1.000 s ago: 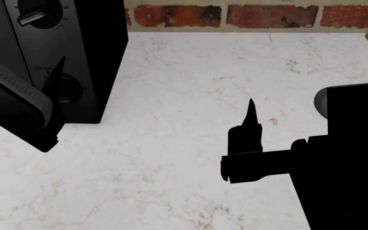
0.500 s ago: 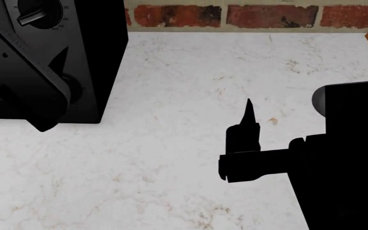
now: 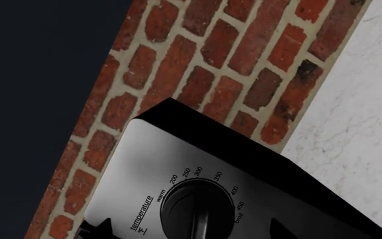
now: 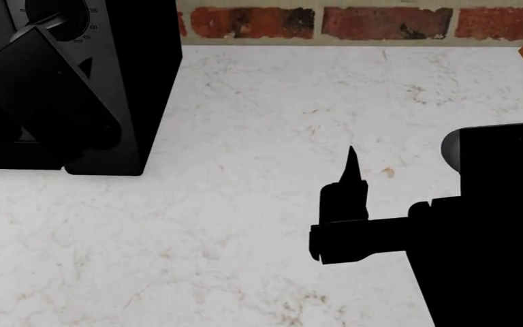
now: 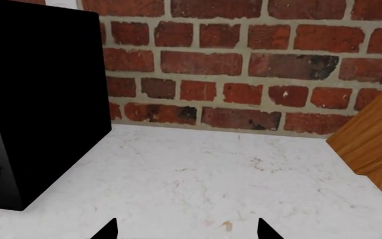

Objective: Decrease the toaster oven temperature.

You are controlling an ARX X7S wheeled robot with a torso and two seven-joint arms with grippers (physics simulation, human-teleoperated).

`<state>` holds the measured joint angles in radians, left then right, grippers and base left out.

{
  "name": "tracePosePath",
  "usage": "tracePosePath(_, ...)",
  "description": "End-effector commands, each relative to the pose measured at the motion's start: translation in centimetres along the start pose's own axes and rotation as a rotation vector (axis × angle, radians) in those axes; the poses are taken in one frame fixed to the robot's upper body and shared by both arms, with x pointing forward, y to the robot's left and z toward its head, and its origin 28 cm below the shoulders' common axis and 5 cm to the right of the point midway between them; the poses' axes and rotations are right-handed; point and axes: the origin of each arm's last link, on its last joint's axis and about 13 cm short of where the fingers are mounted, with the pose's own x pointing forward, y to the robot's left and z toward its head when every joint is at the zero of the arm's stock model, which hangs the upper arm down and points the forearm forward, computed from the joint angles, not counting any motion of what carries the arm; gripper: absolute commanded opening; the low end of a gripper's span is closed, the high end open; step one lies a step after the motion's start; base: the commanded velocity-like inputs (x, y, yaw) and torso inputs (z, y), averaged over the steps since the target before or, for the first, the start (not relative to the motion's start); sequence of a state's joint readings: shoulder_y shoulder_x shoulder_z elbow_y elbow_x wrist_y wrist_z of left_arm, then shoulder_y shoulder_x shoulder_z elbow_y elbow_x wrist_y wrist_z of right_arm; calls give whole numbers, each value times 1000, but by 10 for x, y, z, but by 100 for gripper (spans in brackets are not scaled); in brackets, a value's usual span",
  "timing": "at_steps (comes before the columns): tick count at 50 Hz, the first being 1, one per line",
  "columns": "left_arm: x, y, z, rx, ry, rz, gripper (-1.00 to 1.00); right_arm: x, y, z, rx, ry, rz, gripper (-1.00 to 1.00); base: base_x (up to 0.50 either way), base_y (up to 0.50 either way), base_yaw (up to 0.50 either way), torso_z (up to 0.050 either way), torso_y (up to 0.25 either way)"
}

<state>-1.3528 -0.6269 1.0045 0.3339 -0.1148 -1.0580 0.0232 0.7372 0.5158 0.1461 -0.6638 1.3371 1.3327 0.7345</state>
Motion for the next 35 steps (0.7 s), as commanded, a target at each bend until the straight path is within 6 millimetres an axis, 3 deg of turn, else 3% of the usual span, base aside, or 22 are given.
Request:
tracePosePath(1,9,4,4,22,-16,20,100,0,-2,0,36,-12,-1,100,0,0,0,0,0)
tracePosePath(35,20,-7,-10,36,36,-21,100,3,-2,-3,43,-1,-3,100,0,0,0,0,0)
